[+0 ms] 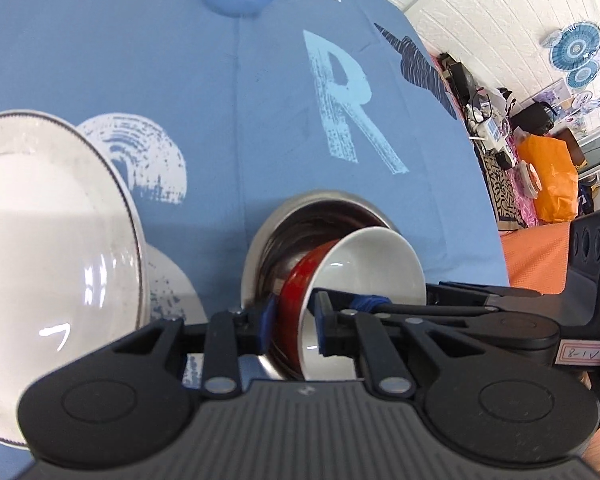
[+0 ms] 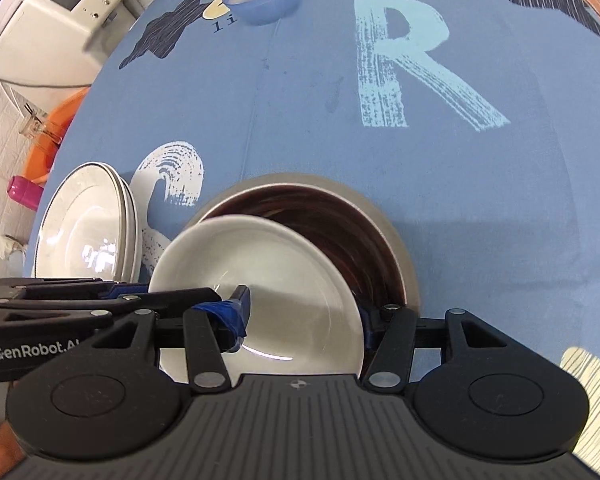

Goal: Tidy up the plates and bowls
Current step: 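Carry the red-and-white bowl into the steel bowl and open the left gripper, then reach the left gripper to the clear blue bowl and grasp its rim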

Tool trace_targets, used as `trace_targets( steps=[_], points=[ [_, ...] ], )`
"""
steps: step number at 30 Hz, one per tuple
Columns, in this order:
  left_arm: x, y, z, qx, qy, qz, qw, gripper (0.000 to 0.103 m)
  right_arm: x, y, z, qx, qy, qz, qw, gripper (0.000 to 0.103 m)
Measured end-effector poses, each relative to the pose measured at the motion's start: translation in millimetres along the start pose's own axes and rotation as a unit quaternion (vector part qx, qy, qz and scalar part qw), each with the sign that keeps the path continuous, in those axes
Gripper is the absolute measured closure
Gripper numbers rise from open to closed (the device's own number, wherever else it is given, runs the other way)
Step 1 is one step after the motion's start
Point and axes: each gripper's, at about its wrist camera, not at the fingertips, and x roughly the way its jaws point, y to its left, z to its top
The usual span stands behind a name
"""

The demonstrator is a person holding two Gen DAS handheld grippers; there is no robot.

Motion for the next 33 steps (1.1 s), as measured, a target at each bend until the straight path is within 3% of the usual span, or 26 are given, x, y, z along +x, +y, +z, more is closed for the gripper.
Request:
trace_targets(
  steps=[3, 4, 9, 15, 21, 27, 33],
  points=[
    [-1.3, 2.9, 3.7, 0.002, 0.007, -0.012, 0.9999, 0.084, -2.8, -2.4, 1.9, 0.006, -0.003, -0.003, 1.0, 0.065],
    [-2.8, 3.5, 4.4, 0.002, 0.009, -0.019, 0.9998, 0.075, -5.0, -2.1, 2.7, 0.004, -0.007, -0.006, 1.0, 0.065],
    [-24.1, -0.6, 7.6, 0.024, -0.008, -0.025, 0.9994, 0.053, -24.4, -1.2, 9.2, -0.003, -0.029, -0.015, 0.999, 0.065],
    [-51.6, 2.6, 11.4, 0.034, -0.04, -0.023, 0.9983, 0.052, -36.1, -0.8, 12.3, 0.001, -0.054, -0.014, 0.998, 0.065],
    [-66.9, 30.3, 27.4, 0.027, -0.075, 0.017, 0.9967, 0.051, -35.4, -3.7, 27.3, 0.008, -0.062, -0.012, 0.998, 0.065],
    [-77.8, 77.8, 80.0, -0.009, -0.121, 0.064, 0.9905, 0.051, -14.7, -4.5, 86.0, 0.007, -0.09, 0.013, 0.996, 0.064],
    [-64.5, 112.8, 155.8, -0.061, -0.157, 0.074, 0.9829, 0.049, 26.1, -12.5, 163.1, 0.039, -0.151, 0.077, 0.985, 0.064]
  ],
)
